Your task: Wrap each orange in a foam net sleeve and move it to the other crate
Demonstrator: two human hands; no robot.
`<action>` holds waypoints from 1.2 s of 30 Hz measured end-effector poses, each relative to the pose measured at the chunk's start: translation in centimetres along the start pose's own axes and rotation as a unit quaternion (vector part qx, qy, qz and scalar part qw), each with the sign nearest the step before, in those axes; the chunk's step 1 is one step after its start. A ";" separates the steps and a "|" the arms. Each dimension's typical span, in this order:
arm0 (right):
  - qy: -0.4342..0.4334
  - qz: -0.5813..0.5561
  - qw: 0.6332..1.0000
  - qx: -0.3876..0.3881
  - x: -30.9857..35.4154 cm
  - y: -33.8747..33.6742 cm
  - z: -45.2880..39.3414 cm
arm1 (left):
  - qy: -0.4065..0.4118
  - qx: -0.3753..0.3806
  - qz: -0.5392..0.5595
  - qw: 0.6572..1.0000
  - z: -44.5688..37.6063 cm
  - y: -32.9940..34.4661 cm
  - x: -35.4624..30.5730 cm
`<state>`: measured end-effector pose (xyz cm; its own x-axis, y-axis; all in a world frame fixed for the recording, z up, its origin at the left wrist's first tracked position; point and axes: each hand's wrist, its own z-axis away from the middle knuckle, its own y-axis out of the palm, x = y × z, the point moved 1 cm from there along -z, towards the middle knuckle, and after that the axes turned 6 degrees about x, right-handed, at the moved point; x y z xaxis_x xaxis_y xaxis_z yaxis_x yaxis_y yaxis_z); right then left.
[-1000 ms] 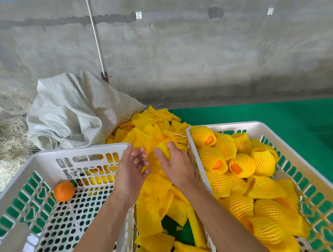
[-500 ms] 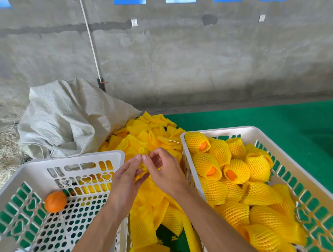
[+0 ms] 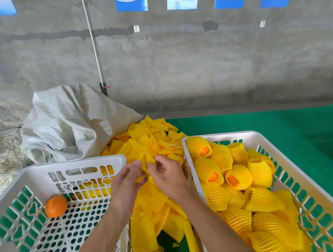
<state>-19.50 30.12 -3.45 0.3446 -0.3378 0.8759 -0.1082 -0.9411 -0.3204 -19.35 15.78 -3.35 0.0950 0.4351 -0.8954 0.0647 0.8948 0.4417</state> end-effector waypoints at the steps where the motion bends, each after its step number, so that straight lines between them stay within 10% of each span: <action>1: -0.012 0.010 1.000 0.004 0.0 0.1 0.0 | 0.012 -0.016 -0.014 1.000 0.0 0.1 0.1; 10: 0.045 -0.126 0.991 -0.022 0.3 0.3 -0.1 | 0.075 -0.048 -0.194 0.977 -0.1 0.0 0.7; 15: 0.198 -0.464 0.863 -0.023 0.5 -0.3 -0.6 | 0.096 -0.024 -0.266 0.959 0.2 0.3 1.2; 20: 0.311 -0.544 0.779 -0.012 0.9 -0.9 -0.8 | 0.034 -0.008 -0.124 0.992 0.3 0.4 0.4; 36: 0.320 -0.441 0.839 0.007 0.7 0.3 -1.1 | -0.065 0.033 0.004 0.997 0.1 1.2 -0.4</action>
<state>-20.31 29.60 -2.50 -0.2860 0.5459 0.7876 -0.0620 -0.8307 0.5532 -19.20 16.72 -2.47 0.2239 0.4225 -0.8783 0.1273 0.8807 0.4562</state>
